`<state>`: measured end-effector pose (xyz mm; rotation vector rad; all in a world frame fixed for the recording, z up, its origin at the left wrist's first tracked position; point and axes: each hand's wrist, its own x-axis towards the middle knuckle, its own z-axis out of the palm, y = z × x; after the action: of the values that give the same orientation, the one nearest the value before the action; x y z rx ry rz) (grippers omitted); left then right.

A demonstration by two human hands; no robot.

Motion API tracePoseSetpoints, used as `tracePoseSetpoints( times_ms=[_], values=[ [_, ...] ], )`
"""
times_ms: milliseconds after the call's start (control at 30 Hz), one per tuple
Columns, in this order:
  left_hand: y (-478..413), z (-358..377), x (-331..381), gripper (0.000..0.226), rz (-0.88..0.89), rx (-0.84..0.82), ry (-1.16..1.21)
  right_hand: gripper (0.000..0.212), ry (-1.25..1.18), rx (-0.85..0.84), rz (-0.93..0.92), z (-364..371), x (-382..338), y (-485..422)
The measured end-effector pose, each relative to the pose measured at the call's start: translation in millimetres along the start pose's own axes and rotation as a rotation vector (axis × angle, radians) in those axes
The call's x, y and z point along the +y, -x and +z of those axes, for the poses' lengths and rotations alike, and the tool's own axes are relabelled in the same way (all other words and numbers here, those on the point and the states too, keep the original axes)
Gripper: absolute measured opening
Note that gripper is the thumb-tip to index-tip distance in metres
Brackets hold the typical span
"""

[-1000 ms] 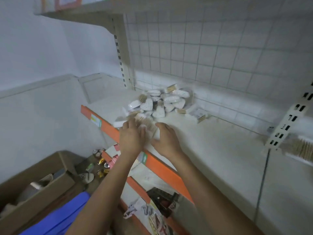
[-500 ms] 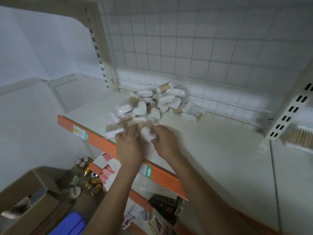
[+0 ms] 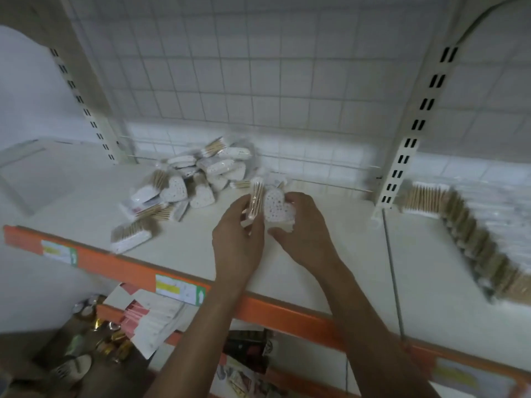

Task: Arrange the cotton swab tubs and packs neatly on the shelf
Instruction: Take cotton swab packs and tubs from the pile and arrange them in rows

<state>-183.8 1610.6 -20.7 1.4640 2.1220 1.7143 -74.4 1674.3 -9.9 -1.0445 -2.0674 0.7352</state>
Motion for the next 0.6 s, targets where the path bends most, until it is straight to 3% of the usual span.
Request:
tracePoseSetpoints(
  times_ms=[200,333,467,600],
  values=[
    [14.8,55.0,33.8,0.035,0.059,-0.091,0.081,0.064,0.124,0.132,0.071,-51.0,38.7,11.9],
    [21.3,82.3,47.0,0.034,0.085,-0.132,0.097,0.063,0.219,0.096,0.106,-86.9,58.1,22.6],
    [23.0,105.0,57.3,0.035,0.104,-0.144,0.096,0.058,0.401,0.005,0.011,-108.0,75.4,37.0],
    [24.4,124.9,67.1,0.034,0.152,-0.176,0.096,0.063,0.405,0.001,0.011,-119.4,90.6,49.0]
  ],
)
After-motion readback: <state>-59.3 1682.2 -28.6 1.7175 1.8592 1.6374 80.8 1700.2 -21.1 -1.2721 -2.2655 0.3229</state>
